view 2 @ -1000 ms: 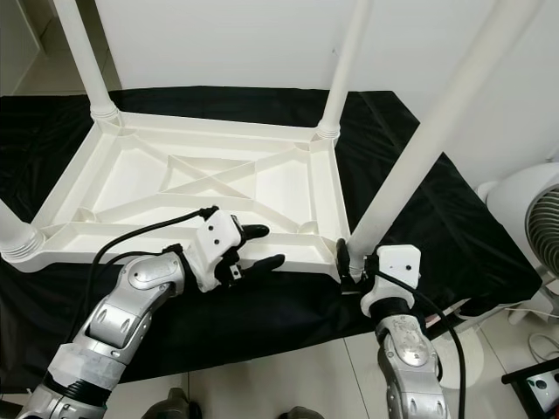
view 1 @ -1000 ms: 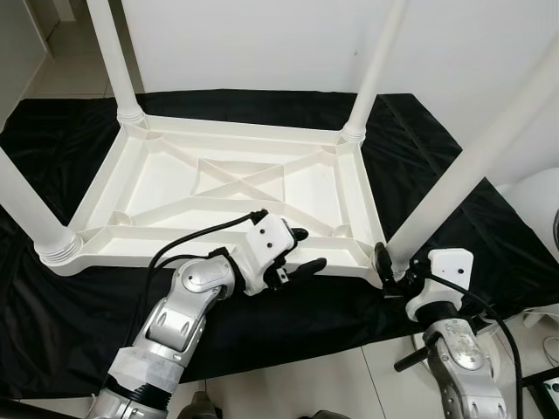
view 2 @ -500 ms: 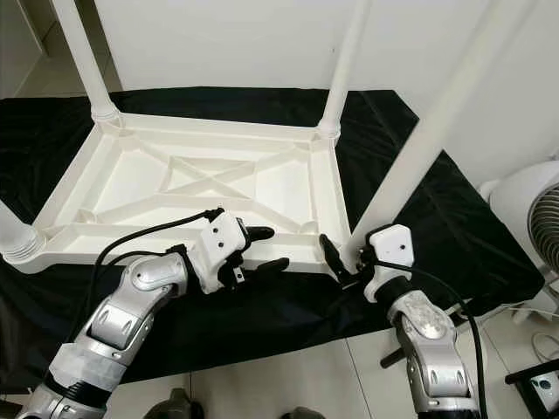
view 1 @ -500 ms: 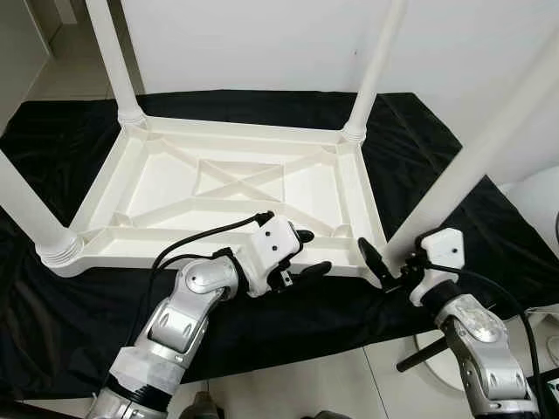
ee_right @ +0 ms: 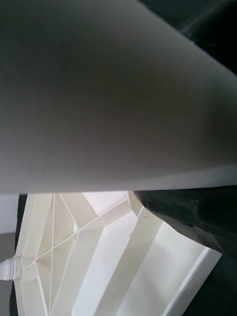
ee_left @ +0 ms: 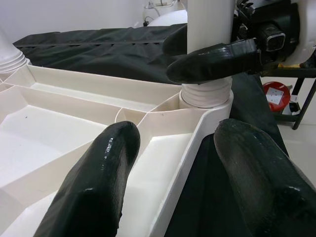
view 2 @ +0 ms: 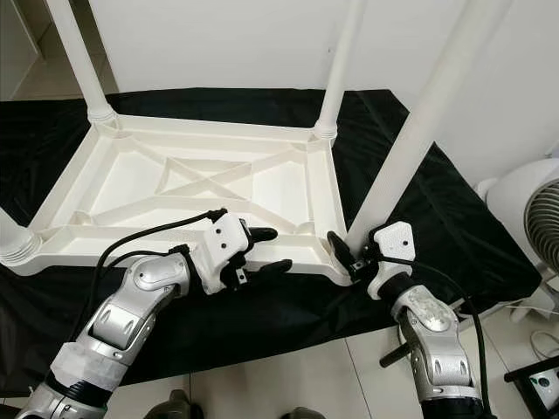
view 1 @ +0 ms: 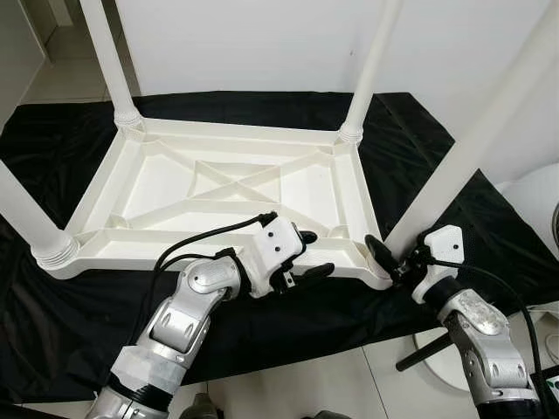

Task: Building children table

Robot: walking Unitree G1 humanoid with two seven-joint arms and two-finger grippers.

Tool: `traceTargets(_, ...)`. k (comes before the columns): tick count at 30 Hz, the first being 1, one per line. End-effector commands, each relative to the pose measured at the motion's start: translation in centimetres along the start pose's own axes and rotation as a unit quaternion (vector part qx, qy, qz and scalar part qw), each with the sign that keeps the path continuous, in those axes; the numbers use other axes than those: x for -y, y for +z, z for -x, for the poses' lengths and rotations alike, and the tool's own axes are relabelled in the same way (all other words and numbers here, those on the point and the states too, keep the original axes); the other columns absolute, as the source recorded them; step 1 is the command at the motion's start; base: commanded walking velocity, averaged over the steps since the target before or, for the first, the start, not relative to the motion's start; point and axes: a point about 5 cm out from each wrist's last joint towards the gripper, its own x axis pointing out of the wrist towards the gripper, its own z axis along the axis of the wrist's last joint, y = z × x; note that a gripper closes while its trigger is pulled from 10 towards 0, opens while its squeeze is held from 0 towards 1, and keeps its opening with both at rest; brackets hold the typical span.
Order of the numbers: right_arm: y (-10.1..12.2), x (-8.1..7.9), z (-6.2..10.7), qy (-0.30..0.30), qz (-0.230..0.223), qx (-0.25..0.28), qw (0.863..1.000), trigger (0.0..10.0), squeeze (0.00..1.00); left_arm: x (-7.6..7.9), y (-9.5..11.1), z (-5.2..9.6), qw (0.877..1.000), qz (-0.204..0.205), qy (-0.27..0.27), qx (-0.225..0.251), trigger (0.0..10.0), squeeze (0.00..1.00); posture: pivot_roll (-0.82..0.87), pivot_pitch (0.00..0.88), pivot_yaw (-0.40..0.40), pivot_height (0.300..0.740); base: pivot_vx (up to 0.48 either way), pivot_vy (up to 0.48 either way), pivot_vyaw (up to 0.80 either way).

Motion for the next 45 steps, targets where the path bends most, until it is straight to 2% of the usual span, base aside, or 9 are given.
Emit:
traceTargets(1,-0.9,-0.7,0.3,-0.01,-0.015,-0.023,1.0,10.0,0.0,0.0,0.3,-0.1,1.0,-0.006,0.002,0.003,10.0,0.0,0.02,0.018,-0.033,0.74,0.0,0.0,0.0)
traceTargets(17,-1.1,-1.5,0.7,-0.32,-0.052,-0.043,0.945,10.0,0.0,-0.4,0.2,-0.6,1.0,-0.008,-0.006,0.006,10.0,0.0,-0.01,0.0,-0.026,0.74,0.0,0.0,0.0)
traceTargets(32,-0.5,-4.0,-1.1,-0.378,-0.102,-0.037,0.919,10.0,0.0,-0.1,-0.3,-0.4,1.0,-0.009,-0.011,0.0,10.0,0.0,0.01,0.0,-0.034,0.74,0.0,0.0,0.0)
traceTargets(33,-0.4,-3.8,-1.0,-0.382,-0.099,-0.034,0.918,10.0,0.54,-0.1,-0.4,-0.5,1.0,-0.009,-0.01,0.0,10.0,0.0,0.0,0.0,-0.034,0.74,0.0,0.0,0.0)
traceTargets(34,-0.4,-3.8,-1.0,-0.382,-0.099,-0.034,0.918,10.0,0.54,-0.1,-0.4,-0.5,1.0,-0.009,-0.01,0.0,10.0,0.0,0.0,0.0,-0.034,0.74,0.0,0.0,0.0)
traceTargets(35,-0.3,-3.7,-0.9,-0.379,-0.104,-0.027,0.919,10.0,1.0,0.0,-0.5,-0.5,1.0,-0.008,-0.01,-0.001,10.0,0.0,0.0,0.0,-0.034,0.74,0.0,0.0,0.0)
traceTargets(41,0.2,-3.5,-0.6,-0.35,-0.109,-0.009,0.93,10.0,1.0,0.0,-0.6,-0.6,1.0,-0.008,-0.01,-0.003,10.0,0.0,0.01,0.0,-0.03,0.74,0.0,0.0,0.0)
traceTargets(44,0.2,-3.6,-0.5,-0.32,-0.103,-0.009,0.942,10.0,0.71,0.0,-0.6,-0.6,1.0,-0.008,-0.01,-0.003,10.0,0.0,0.01,0.0,-0.03,0.74,0.0,0.0,0.0)
traceTargets(45,0.2,-3.8,-0.4,-0.295,-0.096,-0.01,0.951,10.0,0.0,0.0,-0.6,-0.5,1.0,-0.01,-0.011,-0.004,10.0,0.0,0.01,0.0,-0.027,0.74,0.0,0.0,0.0)
